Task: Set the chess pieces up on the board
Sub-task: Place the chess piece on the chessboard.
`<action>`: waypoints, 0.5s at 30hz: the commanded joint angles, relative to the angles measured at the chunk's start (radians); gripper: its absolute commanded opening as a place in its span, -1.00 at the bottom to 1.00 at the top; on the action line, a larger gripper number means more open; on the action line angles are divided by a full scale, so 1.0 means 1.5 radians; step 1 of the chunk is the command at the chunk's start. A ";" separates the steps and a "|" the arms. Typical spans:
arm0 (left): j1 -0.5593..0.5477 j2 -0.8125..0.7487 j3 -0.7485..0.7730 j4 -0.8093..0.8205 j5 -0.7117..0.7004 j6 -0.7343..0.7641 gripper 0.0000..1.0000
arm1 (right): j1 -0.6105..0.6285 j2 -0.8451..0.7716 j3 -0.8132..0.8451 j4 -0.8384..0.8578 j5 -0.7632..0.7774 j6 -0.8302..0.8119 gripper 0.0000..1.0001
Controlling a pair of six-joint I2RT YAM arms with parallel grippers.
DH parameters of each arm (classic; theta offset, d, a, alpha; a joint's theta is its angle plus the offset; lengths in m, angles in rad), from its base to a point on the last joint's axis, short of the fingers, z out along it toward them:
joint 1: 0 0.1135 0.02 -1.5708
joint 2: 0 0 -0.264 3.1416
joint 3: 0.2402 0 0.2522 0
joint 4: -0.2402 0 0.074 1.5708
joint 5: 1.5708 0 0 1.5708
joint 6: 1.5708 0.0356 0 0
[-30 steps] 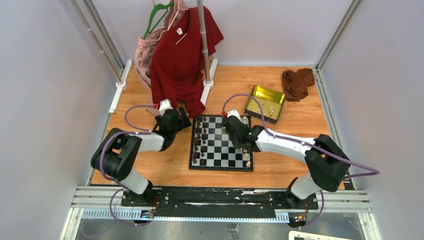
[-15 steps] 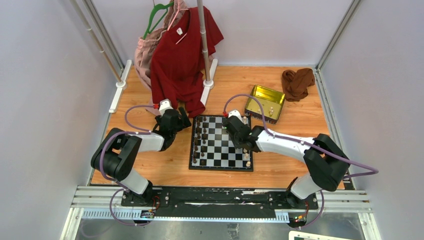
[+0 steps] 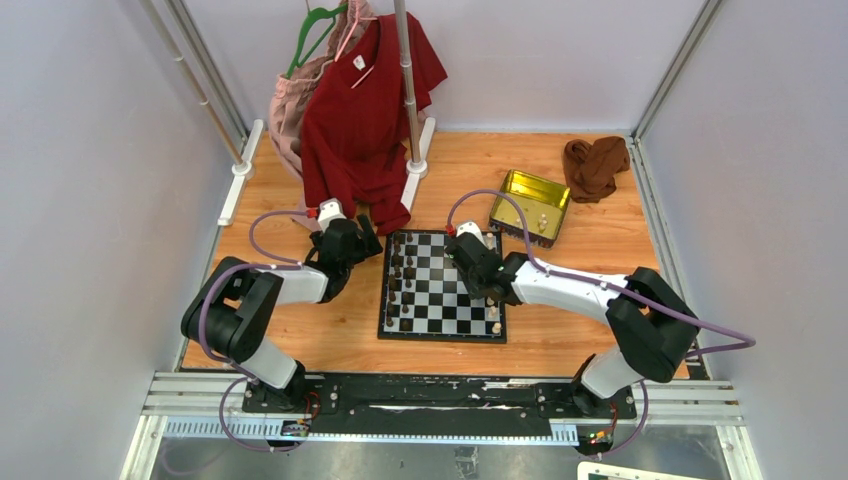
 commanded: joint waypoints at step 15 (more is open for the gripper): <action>0.005 -0.004 -0.017 -0.030 0.002 0.001 1.00 | 0.008 -0.064 0.031 -0.041 0.011 -0.017 -0.42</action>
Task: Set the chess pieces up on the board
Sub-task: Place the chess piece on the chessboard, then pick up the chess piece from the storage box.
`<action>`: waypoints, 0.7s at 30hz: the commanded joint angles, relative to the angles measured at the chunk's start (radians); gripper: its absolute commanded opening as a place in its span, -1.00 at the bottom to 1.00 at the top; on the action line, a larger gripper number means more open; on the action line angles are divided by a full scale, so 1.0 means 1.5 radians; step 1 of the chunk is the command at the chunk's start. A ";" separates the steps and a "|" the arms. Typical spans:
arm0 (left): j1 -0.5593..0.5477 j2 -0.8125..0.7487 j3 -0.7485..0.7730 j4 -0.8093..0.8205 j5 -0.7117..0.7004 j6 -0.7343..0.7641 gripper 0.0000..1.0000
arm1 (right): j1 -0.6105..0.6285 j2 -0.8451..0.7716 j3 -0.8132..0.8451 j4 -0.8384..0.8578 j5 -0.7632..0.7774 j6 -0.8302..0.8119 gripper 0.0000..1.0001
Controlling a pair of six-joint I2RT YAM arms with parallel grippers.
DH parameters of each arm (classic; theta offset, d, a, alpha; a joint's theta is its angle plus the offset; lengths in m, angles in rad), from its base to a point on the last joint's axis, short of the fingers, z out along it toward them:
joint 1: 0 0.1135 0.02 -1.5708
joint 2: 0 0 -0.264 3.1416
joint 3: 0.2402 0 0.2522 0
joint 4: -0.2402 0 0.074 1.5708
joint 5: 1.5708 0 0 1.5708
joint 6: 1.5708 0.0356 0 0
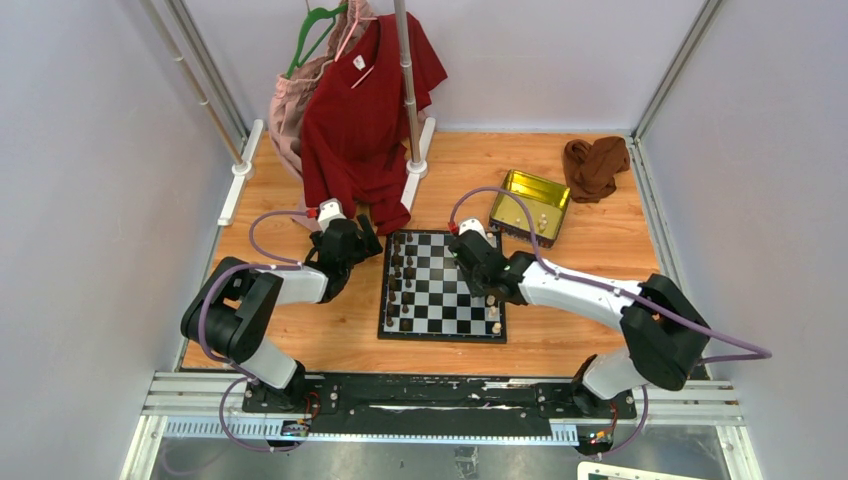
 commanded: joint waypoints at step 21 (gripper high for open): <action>0.005 0.000 -0.013 -0.030 -0.001 0.000 1.00 | -0.232 0.002 0.169 0.003 0.047 -0.072 -0.42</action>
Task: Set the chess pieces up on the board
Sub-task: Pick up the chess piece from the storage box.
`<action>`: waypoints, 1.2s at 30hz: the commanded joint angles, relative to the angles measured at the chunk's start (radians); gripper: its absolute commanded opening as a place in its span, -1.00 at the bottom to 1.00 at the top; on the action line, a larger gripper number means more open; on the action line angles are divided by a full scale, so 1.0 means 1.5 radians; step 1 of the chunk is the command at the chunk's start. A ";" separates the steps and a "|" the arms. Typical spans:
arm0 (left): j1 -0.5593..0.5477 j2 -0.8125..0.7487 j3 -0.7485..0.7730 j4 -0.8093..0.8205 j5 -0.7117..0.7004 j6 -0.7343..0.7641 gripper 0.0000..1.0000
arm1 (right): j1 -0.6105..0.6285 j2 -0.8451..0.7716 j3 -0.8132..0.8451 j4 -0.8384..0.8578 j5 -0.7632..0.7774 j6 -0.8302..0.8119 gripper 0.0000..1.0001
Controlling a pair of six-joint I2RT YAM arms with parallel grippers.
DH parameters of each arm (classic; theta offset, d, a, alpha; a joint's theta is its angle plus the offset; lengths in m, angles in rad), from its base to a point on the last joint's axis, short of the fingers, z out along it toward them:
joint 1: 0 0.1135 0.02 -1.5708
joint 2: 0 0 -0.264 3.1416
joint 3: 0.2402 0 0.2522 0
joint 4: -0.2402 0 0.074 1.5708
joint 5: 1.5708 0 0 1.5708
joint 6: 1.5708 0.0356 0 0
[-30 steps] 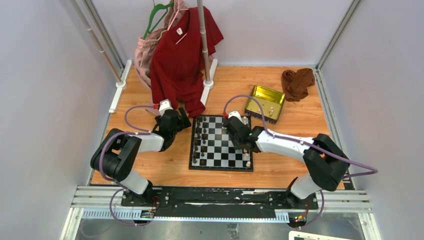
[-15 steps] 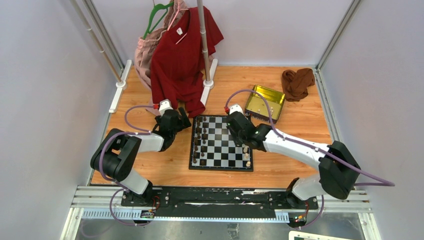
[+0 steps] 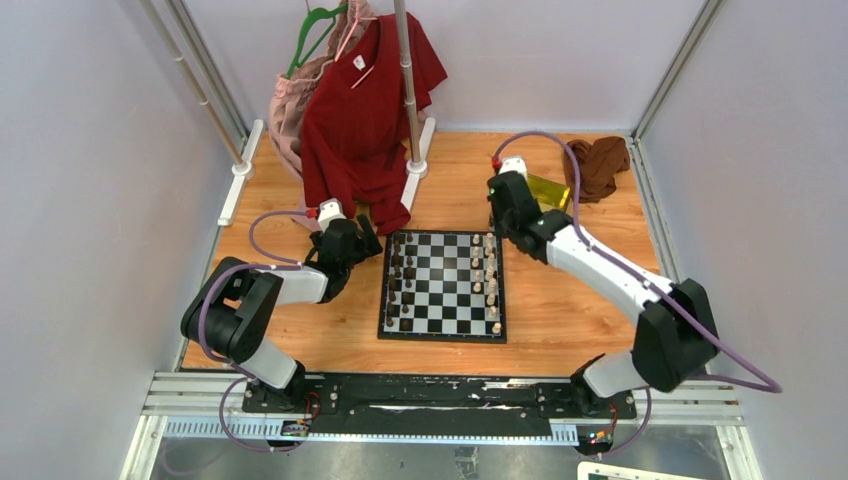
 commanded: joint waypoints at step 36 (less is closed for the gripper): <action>0.005 0.005 -0.011 -0.023 0.000 0.007 1.00 | -0.333 0.322 0.136 0.094 -0.147 0.004 -1.00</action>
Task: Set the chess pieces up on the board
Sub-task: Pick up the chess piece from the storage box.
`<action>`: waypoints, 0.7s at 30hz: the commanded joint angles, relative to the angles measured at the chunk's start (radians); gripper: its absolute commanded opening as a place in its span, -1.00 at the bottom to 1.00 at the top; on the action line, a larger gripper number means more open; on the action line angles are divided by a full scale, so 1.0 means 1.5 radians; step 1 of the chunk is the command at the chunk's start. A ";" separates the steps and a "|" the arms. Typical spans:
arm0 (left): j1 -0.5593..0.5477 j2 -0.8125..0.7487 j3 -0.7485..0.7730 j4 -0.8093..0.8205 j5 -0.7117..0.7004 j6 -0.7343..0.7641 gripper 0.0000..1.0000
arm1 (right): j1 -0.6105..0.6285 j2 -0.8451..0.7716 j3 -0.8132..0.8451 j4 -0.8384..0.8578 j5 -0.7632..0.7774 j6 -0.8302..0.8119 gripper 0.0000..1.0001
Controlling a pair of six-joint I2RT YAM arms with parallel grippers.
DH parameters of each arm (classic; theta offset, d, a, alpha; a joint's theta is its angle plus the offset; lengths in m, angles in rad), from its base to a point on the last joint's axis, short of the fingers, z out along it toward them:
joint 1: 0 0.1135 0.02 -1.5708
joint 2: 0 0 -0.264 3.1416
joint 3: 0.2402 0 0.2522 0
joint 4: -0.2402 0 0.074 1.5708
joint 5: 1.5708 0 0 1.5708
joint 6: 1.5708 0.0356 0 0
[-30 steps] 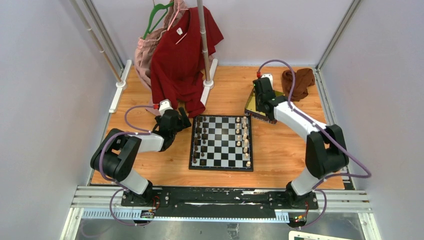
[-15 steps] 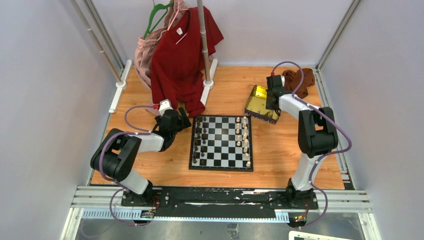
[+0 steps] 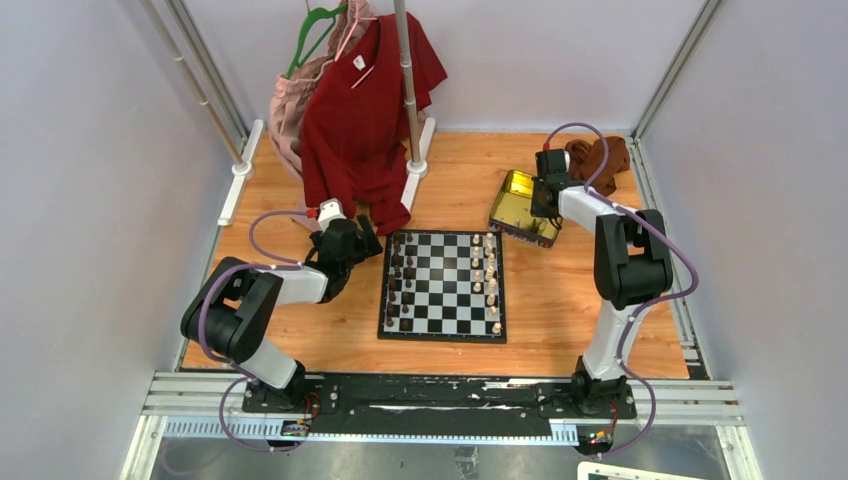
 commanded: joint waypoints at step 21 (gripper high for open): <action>0.005 0.000 -0.015 -0.023 -0.001 0.000 1.00 | 0.110 -0.207 -0.013 -0.053 -0.031 -0.029 -1.00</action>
